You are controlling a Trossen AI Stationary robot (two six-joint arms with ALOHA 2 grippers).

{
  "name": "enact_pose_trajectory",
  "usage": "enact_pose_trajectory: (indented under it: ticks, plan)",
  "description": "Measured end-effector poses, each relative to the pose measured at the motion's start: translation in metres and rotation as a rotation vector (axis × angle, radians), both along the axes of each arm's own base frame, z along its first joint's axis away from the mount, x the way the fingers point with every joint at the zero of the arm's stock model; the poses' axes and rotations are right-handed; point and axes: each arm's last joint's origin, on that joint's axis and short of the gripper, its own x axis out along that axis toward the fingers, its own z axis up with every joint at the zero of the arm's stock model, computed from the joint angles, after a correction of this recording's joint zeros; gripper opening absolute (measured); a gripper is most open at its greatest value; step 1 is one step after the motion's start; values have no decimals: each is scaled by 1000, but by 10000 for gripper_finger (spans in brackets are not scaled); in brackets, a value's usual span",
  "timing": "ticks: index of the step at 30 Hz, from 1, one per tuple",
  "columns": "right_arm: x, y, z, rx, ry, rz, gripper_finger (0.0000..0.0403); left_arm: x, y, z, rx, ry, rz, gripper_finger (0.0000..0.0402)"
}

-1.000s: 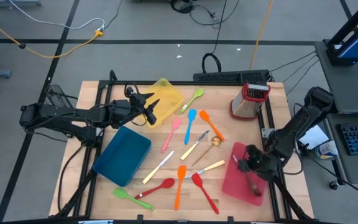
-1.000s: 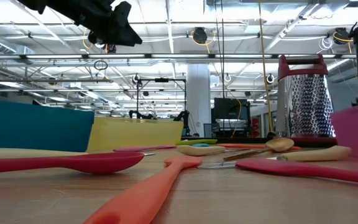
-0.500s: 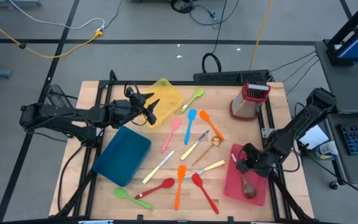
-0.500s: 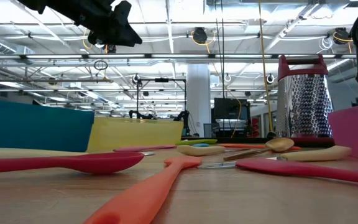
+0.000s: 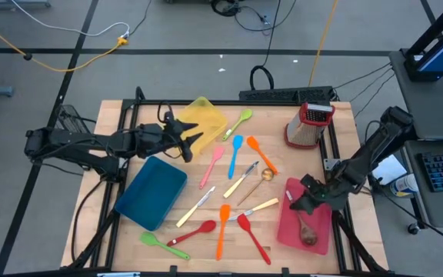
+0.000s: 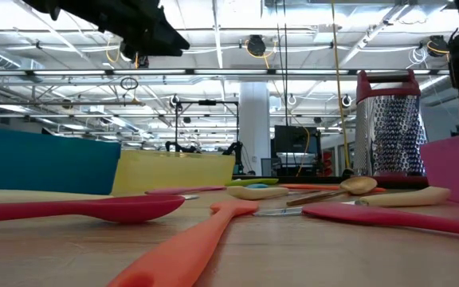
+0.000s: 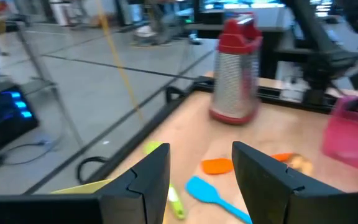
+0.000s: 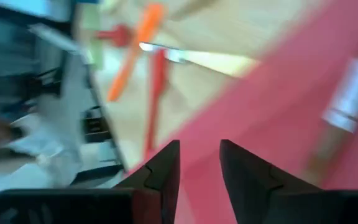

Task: Pick & Place Kitchen Items
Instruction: Put the gold serving spoon into the pink bin

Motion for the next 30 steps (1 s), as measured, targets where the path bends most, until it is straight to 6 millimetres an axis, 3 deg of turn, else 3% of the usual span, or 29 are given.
enact_pose_trajectory:
  ticks: [9, 13, 20, 25, 30]
  plan:
    - [6, 7, 36, -241, -487, 265, 105, 22, -5, -19, -10, 34, -43, 177]
    - [10, 3, 47, -526, -667, 266, 105, 33, -9, -28, -11, 28, -66, 177]
    - [22, -17, 48, -1126, -603, 97, 105, 38, -17, -30, -31, 3, -94, 177]
    - [40, -33, 40, -1240, -481, 53, 105, 39, -22, -26, -31, -41, -110, 177]
    - [69, -46, 36, -1162, -604, 205, 105, 39, -21, -25, -24, -52, -110, 177]
